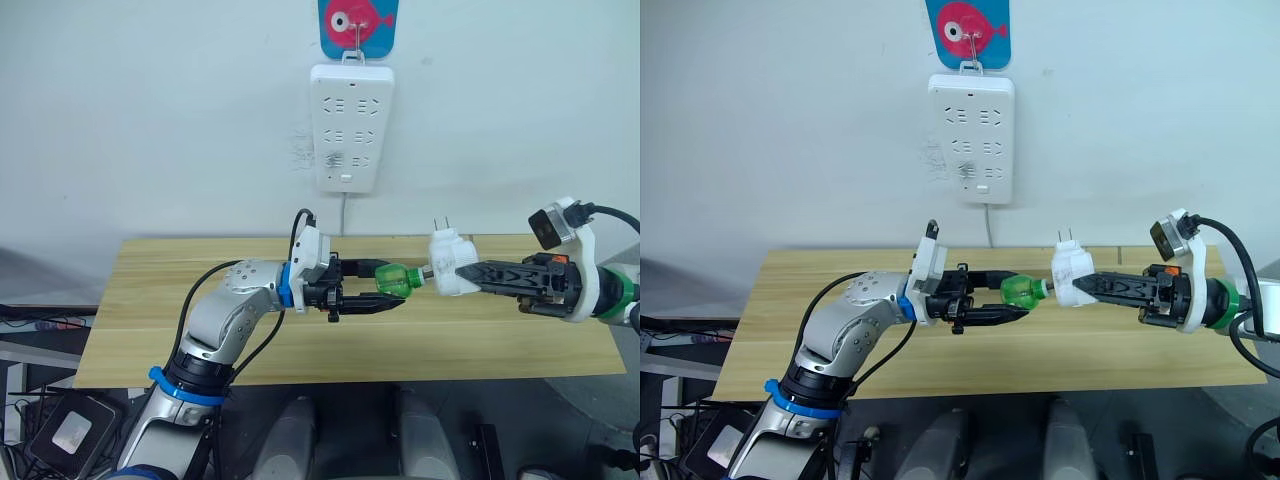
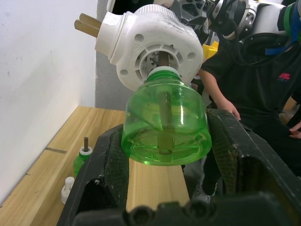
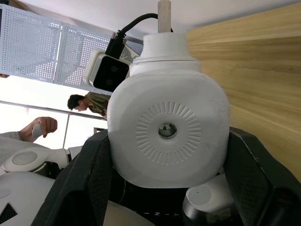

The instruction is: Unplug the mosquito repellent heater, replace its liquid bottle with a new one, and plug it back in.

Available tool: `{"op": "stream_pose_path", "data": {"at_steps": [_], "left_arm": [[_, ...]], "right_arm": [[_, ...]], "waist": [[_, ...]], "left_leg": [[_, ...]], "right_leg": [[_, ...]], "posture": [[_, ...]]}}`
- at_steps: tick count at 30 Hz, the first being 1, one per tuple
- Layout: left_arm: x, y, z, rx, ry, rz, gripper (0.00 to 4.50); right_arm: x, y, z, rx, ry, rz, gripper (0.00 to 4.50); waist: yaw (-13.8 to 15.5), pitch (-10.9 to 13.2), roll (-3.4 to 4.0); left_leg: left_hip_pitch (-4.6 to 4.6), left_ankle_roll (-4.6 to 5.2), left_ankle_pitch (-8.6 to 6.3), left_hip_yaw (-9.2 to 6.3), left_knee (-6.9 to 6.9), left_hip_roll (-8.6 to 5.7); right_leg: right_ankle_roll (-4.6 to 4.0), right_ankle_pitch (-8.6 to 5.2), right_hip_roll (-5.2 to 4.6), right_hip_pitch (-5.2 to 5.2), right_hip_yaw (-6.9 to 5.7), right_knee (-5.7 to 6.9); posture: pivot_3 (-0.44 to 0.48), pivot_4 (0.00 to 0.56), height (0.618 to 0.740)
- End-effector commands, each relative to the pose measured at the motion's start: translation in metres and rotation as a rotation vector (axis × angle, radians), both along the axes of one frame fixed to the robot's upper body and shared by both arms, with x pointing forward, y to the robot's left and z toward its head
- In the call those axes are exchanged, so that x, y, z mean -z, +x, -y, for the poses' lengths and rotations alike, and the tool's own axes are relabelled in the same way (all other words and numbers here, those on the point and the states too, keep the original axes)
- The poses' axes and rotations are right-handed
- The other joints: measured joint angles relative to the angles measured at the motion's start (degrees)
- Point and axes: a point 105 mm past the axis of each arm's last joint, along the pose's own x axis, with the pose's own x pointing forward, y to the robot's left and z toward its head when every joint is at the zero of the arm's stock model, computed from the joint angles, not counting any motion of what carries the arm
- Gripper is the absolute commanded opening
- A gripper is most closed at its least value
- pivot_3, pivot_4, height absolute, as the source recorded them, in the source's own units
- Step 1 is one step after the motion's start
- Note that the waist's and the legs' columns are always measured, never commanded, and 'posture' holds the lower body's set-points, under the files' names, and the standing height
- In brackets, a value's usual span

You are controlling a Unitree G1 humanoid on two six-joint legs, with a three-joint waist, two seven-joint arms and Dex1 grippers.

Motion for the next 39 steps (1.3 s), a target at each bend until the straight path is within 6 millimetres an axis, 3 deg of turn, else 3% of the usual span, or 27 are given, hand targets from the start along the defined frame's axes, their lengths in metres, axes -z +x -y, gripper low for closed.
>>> {"op": "stream_pose_path", "data": {"at_steps": [1, 20, 39], "left_arm": [[-0.005, -0.005, 0.003, 0.031, -0.006, 0.032, 2.33], [-0.016, 0.008, 0.003, -0.002, -0.034, 0.061, 2.33], [-0.006, 0.002, -0.002, 0.043, 0.022, 0.055, 2.33]], "right_arm": [[-0.011, -0.006, -0.005, -0.036, 0.006, 0.047, 2.96], [0.001, -0.010, -0.009, -0.030, -0.072, 0.032, 2.96], [-0.010, 0.000, -0.004, 0.006, -0.021, 0.056, 2.96]], "waist": [[0.0, 0.0, 0.00], [0.0, 0.0, 0.00], [0.0, 0.0, 0.00]], "left_leg": [[0.00, 0.00, 0.00, 0.00, 0.00, 0.00], [0.00, 0.00, 0.00, 0.00, 0.00, 0.00], [0.00, 0.00, 0.00, 0.00, 0.00, 0.00]], "right_leg": [[0.00, 0.00, 0.00, 0.00, 0.00, 0.00], [0.00, 0.00, 0.00, 0.00, -0.01, 0.01], [0.00, 0.00, 0.00, 0.00, 0.00, 0.00]], "posture": [[0.063, 0.266, 0.740], [0.061, 0.275, 0.740], [0.056, 0.277, 0.740]]}}
